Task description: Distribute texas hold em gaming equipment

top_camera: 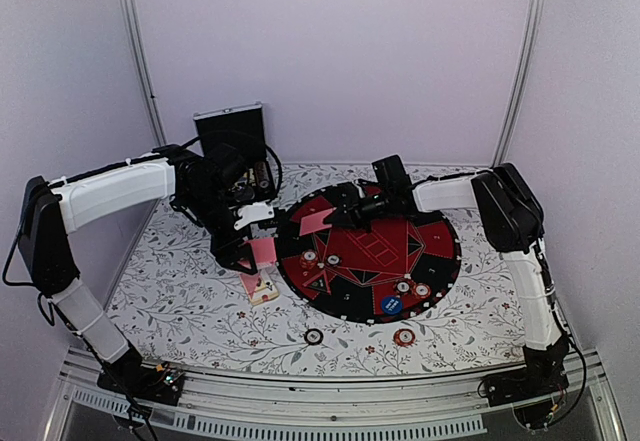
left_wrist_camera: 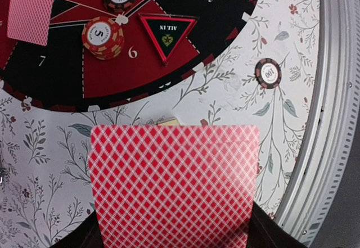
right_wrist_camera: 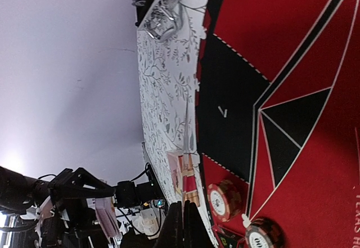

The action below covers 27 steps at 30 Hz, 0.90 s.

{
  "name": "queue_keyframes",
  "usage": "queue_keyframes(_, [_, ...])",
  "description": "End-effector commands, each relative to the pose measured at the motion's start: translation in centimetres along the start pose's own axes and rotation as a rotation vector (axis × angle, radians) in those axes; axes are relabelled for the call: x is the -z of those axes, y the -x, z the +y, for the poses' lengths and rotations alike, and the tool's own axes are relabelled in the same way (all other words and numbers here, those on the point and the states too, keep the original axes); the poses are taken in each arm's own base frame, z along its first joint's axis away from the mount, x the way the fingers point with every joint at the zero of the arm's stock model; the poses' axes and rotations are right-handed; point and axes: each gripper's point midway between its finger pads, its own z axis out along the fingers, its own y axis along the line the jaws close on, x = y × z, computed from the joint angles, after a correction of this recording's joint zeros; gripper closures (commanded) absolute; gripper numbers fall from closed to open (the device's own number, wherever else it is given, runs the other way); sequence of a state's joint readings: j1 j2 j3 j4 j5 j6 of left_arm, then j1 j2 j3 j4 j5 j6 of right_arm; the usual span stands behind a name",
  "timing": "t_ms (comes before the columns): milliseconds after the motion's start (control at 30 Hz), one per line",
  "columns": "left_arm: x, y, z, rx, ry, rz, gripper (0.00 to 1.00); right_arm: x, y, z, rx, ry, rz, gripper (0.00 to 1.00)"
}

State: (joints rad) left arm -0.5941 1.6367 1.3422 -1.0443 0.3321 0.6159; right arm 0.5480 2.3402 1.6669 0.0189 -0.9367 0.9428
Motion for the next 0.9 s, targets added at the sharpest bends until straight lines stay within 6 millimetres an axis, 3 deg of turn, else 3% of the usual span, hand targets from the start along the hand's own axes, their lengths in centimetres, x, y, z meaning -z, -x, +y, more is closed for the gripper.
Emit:
queue_keyframes(0, [1.4,0.8,-0.1,0.001,0.006,-0.043,0.61,-1.5,0.7,-1.8,-0.016,-0.031,0.026,1.00])
queue_keyframes(400, [1.4,1.2,0.1,0.003,0.003,-0.050,0.61,-5.4,0.5,-5.0,-0.059,-0.062,0.063,1.00])
queue_keyframes(600, [1.3,1.2,0.1,0.004,0.000,-0.050,0.61,-6.4,0.3,-6.1,-0.070,-0.078,0.068,0.97])
queue_keyframes(733, [1.2,1.2,0.1,0.006,-0.005,-0.051,0.61,-6.2,0.3,-6.2,-0.066,-0.092,0.064,0.84])
queue_keyframes(867, [1.1,1.2,0.1,0.008,-0.008,-0.050,0.61,-5.6,0.3,-6.3,-0.047,-0.143,0.047,0.59])
